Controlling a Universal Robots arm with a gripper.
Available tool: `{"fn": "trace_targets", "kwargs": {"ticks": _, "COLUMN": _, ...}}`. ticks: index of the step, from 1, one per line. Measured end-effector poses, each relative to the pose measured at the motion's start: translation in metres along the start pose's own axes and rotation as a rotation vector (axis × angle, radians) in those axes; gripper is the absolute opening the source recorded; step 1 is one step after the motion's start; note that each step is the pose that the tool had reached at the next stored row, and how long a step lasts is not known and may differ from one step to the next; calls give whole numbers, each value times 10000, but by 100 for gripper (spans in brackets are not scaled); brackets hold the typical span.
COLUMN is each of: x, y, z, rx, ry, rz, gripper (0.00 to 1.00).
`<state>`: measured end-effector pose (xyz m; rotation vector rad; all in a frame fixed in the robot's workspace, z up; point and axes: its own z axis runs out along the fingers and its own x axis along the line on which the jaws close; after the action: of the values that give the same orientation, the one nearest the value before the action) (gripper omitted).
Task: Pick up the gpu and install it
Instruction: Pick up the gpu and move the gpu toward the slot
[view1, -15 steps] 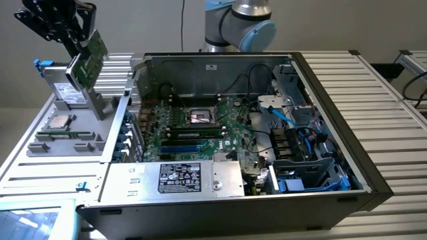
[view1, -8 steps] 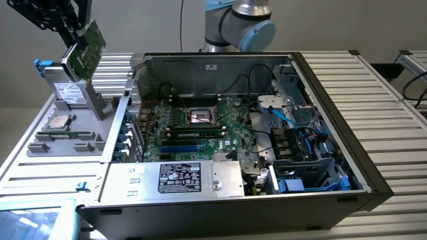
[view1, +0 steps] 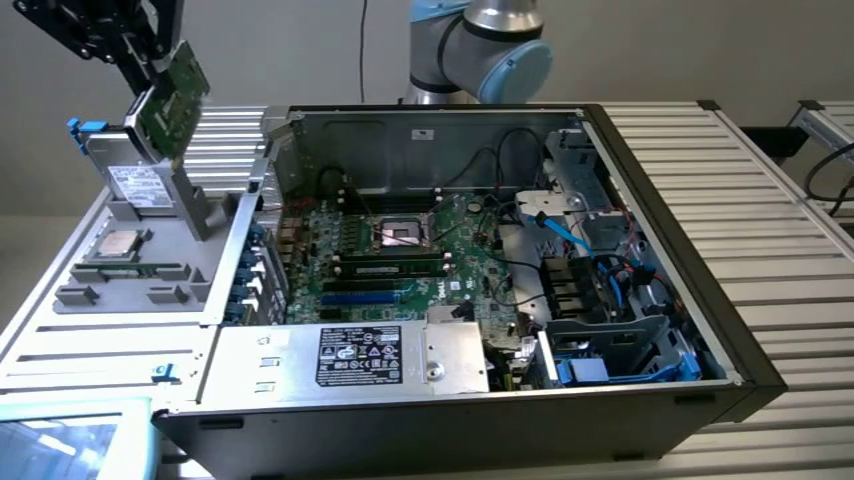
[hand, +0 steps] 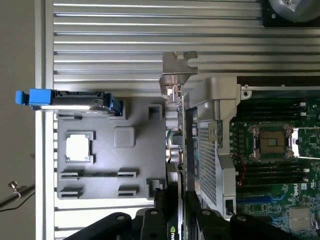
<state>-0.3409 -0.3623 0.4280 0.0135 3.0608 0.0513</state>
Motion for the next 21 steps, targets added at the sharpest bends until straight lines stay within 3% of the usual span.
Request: {"fn": "trace_targets", "kwargs": {"ticks": 21, "x": 1, "y": -1, "z": 5, "rx": -307, "ry": 131, "rz": -3795, "gripper": 27}}
